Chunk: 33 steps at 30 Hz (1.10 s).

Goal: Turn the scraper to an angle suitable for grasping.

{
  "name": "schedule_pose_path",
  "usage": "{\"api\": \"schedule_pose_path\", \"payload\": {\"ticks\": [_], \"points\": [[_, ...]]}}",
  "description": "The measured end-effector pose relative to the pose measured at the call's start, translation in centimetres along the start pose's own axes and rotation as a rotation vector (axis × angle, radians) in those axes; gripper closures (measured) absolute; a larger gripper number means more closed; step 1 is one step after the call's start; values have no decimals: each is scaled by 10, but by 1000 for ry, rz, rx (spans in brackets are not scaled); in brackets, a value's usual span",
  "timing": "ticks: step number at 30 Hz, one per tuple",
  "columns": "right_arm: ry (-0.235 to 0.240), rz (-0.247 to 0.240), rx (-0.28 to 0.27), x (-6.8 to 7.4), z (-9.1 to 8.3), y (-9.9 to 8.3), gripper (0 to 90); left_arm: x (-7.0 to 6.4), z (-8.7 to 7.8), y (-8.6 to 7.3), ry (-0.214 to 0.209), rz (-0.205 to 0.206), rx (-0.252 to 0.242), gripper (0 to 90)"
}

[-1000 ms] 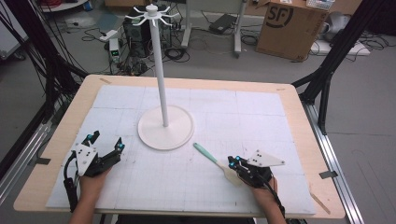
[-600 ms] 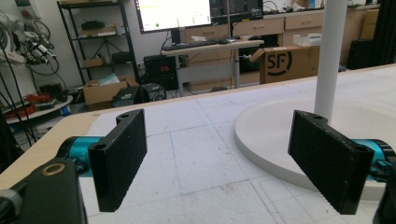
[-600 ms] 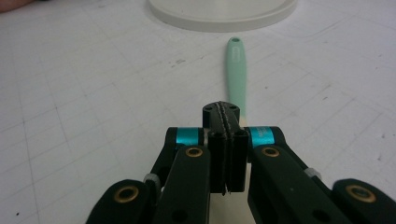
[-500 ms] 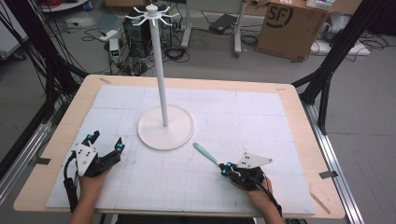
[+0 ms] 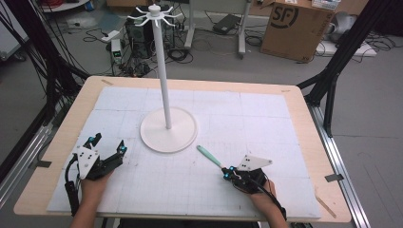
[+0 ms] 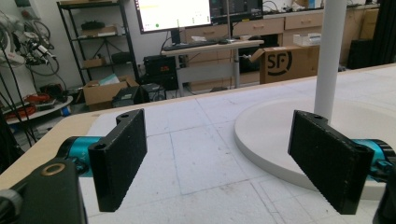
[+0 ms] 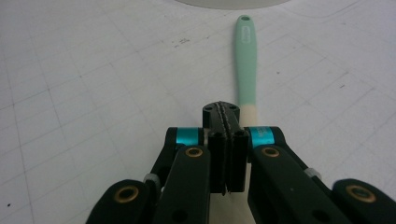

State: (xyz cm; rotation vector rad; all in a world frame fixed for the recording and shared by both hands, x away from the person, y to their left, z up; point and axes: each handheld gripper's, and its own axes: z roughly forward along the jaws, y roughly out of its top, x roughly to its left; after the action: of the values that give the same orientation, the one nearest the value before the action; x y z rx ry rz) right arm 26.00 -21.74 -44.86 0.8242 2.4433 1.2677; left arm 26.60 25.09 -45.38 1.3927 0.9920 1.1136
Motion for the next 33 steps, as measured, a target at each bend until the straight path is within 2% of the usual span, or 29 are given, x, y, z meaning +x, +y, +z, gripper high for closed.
{"api": "schedule_pose_path", "payload": {"ticks": [9, 18, 23, 27, 33], "points": [[-12, -13, 68, 2, 6, 3, 900, 0, 0, 0, 0, 1, -1, 201], [-3, 5, 77, -1, 7, 3, 900, 0, 0, 0, -1, 2, -1, 201], [-27, 15, 81, -3, 5, 3, 900, 0, 0, 0, -1, 1, -3, 200], [-28, 24, 86, -5, 4, 3, 900, 0, 0, 0, -1, -2, -5, 200], [-48, 43, 87, -12, -3, -1, 900, 0, 0, 0, -1, -3, -4, 200]]}}
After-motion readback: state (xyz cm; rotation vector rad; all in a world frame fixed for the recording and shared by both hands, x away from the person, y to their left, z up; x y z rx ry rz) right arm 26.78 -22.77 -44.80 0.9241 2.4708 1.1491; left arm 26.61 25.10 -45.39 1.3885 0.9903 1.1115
